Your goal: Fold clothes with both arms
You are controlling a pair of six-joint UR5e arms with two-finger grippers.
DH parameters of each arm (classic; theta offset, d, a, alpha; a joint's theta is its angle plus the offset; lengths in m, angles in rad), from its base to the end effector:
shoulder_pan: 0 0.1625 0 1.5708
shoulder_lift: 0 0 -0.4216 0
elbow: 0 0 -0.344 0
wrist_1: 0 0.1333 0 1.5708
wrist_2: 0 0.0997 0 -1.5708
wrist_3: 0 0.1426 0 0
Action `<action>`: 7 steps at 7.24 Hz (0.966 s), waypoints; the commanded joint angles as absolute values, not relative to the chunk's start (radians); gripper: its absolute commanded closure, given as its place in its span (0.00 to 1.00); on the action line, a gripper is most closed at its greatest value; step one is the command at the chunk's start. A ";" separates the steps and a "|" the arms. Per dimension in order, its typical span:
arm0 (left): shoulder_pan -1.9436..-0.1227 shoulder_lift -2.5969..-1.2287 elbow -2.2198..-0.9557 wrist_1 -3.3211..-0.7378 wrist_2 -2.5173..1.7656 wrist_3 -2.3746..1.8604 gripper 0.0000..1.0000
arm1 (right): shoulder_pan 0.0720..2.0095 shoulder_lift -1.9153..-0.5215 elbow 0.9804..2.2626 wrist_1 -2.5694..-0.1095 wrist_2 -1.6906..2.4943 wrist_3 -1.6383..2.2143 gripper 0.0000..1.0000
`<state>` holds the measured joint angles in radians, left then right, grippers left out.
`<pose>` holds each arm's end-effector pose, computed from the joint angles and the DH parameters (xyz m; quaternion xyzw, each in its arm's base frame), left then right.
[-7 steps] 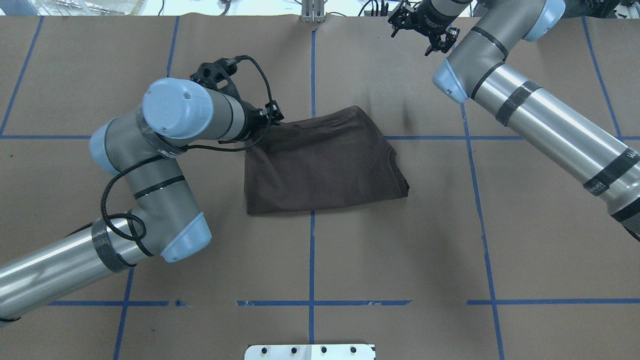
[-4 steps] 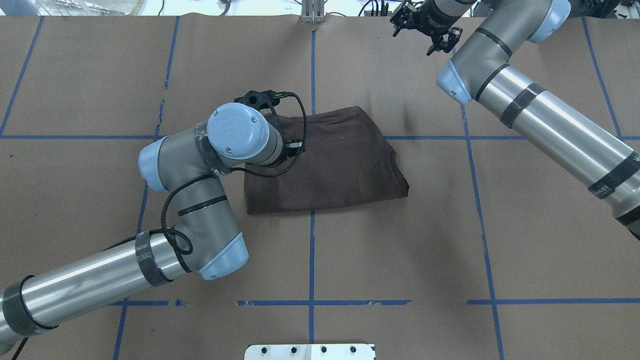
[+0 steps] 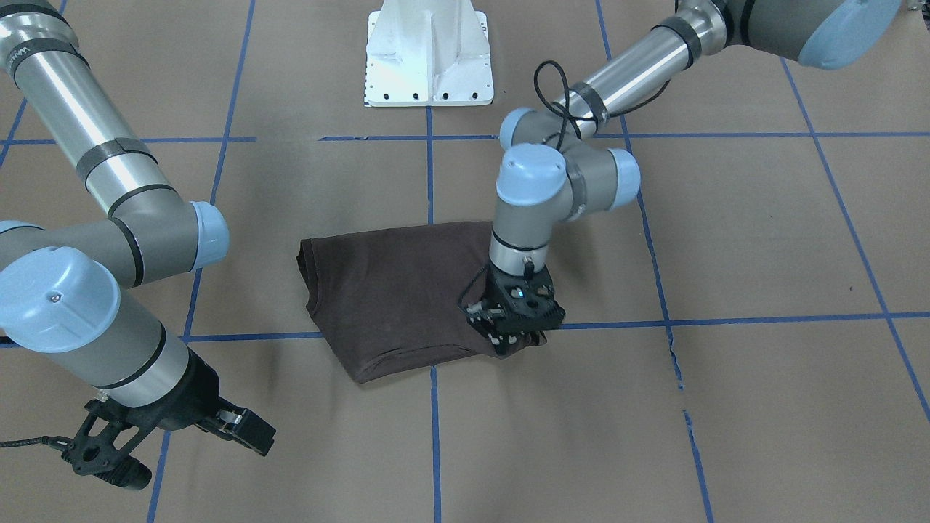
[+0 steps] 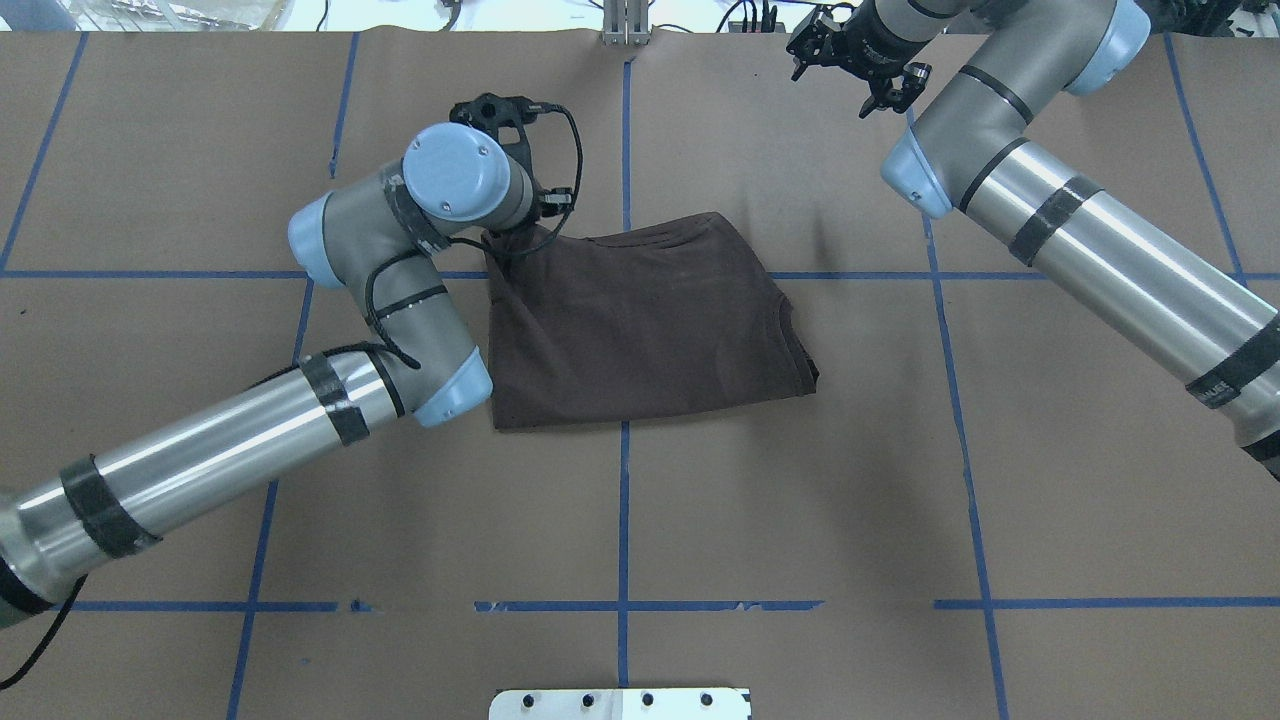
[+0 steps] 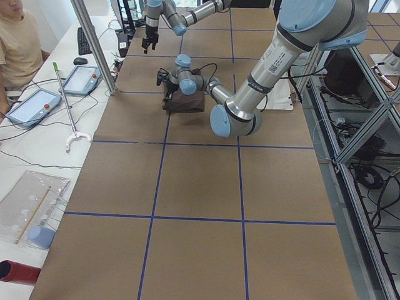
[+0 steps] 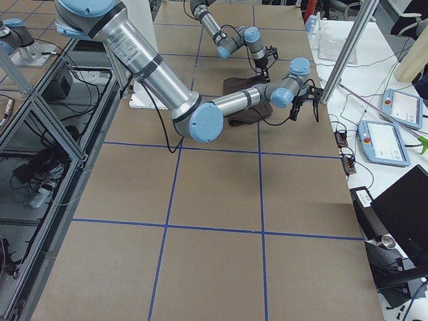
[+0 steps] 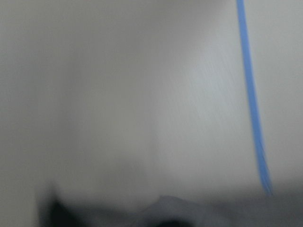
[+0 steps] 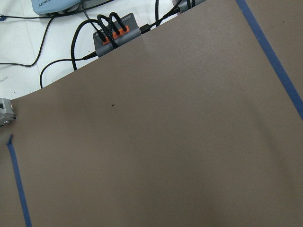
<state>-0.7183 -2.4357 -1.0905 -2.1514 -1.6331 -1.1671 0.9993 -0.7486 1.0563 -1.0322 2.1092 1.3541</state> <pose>0.5306 -0.6290 0.3060 0.2234 0.4074 -0.1244 0.8767 -0.3791 -0.7008 0.3517 0.0271 -0.4634 0.2343 0.8542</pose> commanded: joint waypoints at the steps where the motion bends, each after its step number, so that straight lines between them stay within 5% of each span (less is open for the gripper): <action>1: -0.871 -2.467 -1.008 -2.203 -1.692 -1.010 1.00 | 1.002 -0.764 1.078 -1.034 2.111 1.353 0.00; 2: -0.902 -2.461 -1.052 -2.178 -1.697 -1.009 1.00 | 1.021 -0.796 1.124 -1.040 2.146 1.350 0.00; 4: -1.018 -2.227 -1.309 -2.161 -1.767 -0.830 1.00 | 1.075 -0.822 1.121 -1.043 2.199 1.288 0.00; 7: -1.345 -2.050 -1.420 -2.142 -2.160 -0.469 0.98 | 1.231 -0.914 1.124 -1.196 2.238 0.766 0.00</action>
<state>-1.1903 -2.1200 -1.3848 -2.1525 -1.9770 -0.6390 1.1604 -0.8783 1.1210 -1.1195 2.2263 0.9899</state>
